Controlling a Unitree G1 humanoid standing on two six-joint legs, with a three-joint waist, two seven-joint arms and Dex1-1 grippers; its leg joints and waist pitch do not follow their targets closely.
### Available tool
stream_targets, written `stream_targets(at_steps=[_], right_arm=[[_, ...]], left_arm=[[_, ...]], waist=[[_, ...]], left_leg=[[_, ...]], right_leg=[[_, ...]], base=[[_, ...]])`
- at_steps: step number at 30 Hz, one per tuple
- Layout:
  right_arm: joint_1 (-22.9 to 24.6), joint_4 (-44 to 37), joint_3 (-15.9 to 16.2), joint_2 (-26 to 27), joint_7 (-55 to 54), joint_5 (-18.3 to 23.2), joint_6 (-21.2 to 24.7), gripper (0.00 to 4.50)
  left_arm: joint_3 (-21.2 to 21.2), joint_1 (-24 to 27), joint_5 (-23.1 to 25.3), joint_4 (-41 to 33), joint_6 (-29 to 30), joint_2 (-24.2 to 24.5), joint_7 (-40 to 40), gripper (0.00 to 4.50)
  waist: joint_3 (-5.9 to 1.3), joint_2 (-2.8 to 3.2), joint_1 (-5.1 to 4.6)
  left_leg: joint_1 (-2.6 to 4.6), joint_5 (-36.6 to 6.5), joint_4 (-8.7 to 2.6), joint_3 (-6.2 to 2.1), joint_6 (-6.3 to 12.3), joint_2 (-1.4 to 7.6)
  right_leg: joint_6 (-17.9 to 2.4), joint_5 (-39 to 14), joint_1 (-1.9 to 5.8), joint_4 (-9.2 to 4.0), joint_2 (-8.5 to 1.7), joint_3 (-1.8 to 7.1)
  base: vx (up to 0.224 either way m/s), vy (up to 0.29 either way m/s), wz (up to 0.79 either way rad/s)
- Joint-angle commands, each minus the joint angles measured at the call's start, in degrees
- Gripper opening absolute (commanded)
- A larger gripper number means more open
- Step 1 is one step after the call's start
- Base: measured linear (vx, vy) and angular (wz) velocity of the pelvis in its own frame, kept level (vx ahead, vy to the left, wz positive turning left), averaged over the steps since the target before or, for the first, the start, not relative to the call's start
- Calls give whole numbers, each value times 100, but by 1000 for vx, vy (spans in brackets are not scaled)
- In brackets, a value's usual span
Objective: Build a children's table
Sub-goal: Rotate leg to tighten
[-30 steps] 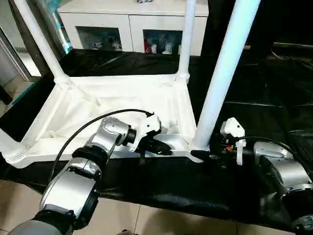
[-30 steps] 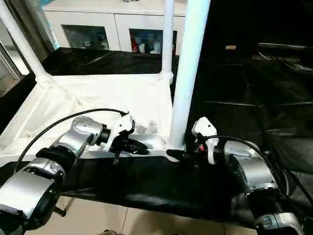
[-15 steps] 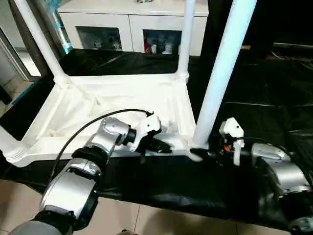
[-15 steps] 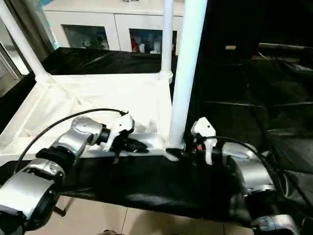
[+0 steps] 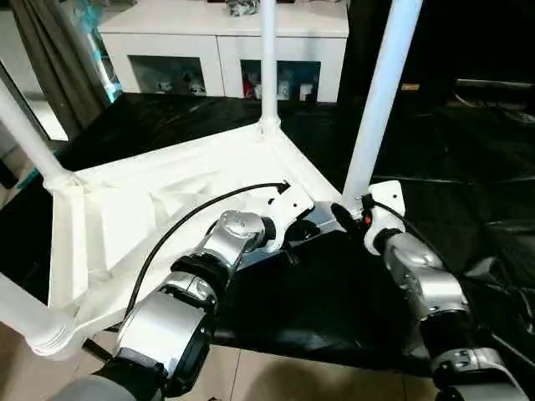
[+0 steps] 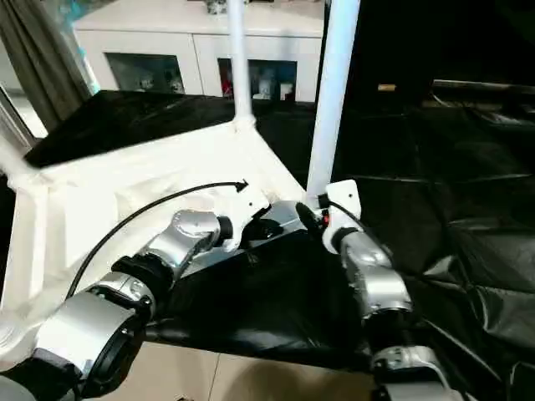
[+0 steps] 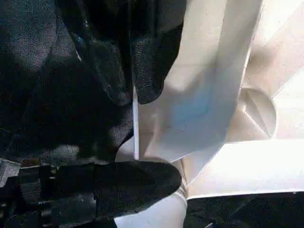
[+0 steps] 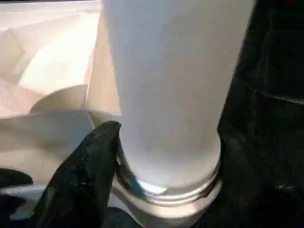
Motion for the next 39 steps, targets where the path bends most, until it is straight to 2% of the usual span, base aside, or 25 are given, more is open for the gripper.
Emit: stream_targets(at_steps=[1,3,4,6,9,10,12,14,17,18,19,22,26,32,39], right_arm=[[177,142,395,186,530,7,105,345],[208,-17,378,-15,898,132,100,371],[241,-122,407,-207,1228,196,88,371],[263,-182,432,-332,1440,232,77,371],[423,-461,472,-867,2431,437,57,371],[475,-553,467,-1021,2710,513,100,371],[560,-691,473,-1274,3143,570,105,371],[609,-769,479,-1422,3380,602,116,371],[678,-910,498,-1594,3657,659,135,371],[775,-1104,562,-1727,3938,744,188,371],[790,-1132,577,-1744,3976,751,197,371],[857,-1230,655,-1835,4187,731,229,371],[863,-1213,662,-1801,4282,736,240,371],[862,-1235,651,-1741,4346,860,329,326],[981,-1337,687,-1645,4345,885,399,314]], left_arm=[[-104,-96,16,-89,-234,-223,-138,0],[-109,-83,35,-95,-245,-117,-269,0],[-121,-69,39,-110,-267,-40,-404,0],[-131,-61,40,-117,-284,7,-492,0],[-132,-19,6,-151,-406,223,-843,0],[-144,13,-11,-175,-498,296,-1046,0],[-160,103,-98,-253,-621,416,-1583,0],[-218,173,-124,-316,-693,515,-1988,0],[-309,249,-92,-374,-812,663,-2361,0],[-312,333,-194,-488,-890,765,-2845,0],[-310,346,-217,-511,-888,779,-2927,0],[-274,400,-322,-619,-891,842,-3308,0],[-274,437,-372,-724,-885,898,-3495,0],[-285,462,-381,-765,-914,908,-3509,0],[-277,491,-368,-810,-881,892,-3427,0]], waist=[[-299,-98,-37],[-303,-93,-25],[-319,-132,6],[-319,-122,15],[-353,-155,37],[-366,-142,83],[-371,-148,112],[-374,-149,114],[-355,-158,123],[-345,-154,132],[-347,-171,139],[-342,-154,183],[-342,-159,186],[-342,-163,179],[-344,-175,176]], left_leg=[[49,-1576,-457,-281,378,443],[44,-1488,-459,-277,443,447],[43,-1414,-440,-267,514,449],[0,-1218,-438,-264,620,457],[-14,-1003,-401,-250,741,458],[-19,-850,-380,-235,863,462],[-59,-664,-359,-235,1064,484],[-69,-610,-355,-241,1095,494],[-46,-776,-368,-228,1018,491],[-36,-851,-379,-229,962,499],[-29,-858,-386,-229,942,509],[-14,-885,-398,-227,857,532],[-19,-926,-404,-228,743,518],[-32,-838,-400,-232,783,517],[-27,-818,-398,-228,765,518]], right_leg=[[-861,-2236,197,-558,-530,356],[-926,-2091,210,-543,-532,359],[-947,-1953,226,-519,-534,367],[-1025,-1683,238,-479,-537,373],[-1119,-1376,261,-427,-539,369],[-1156,-1133,266,-397,-522,362],[-1246,-789,261,-343,-526,352],[-1288,-714,261,-320,-535,345],[-1259,-1062,242,-364,-527,346],[-1231,-1232,237,-387,-532,348],[-1221,-1268,238,-390,-532,353],[-1255,-1235,209,-371,-538,373],[-1256,-1278,223,-375,-552,373],[-1245,-1210,227,-366,-544,365],[-1243,-1192,223,-364,-544,372]], base=[[0,0,0],[0,0,0],[0,0,0],[0,0,0],[0,0,0],[0,0,0],[0,0,0],[0,0,0],[0,0,0],[0,0,0],[0,0,0],[0,0,0],[0,0,0],[0,0,0],[0,0,0]])
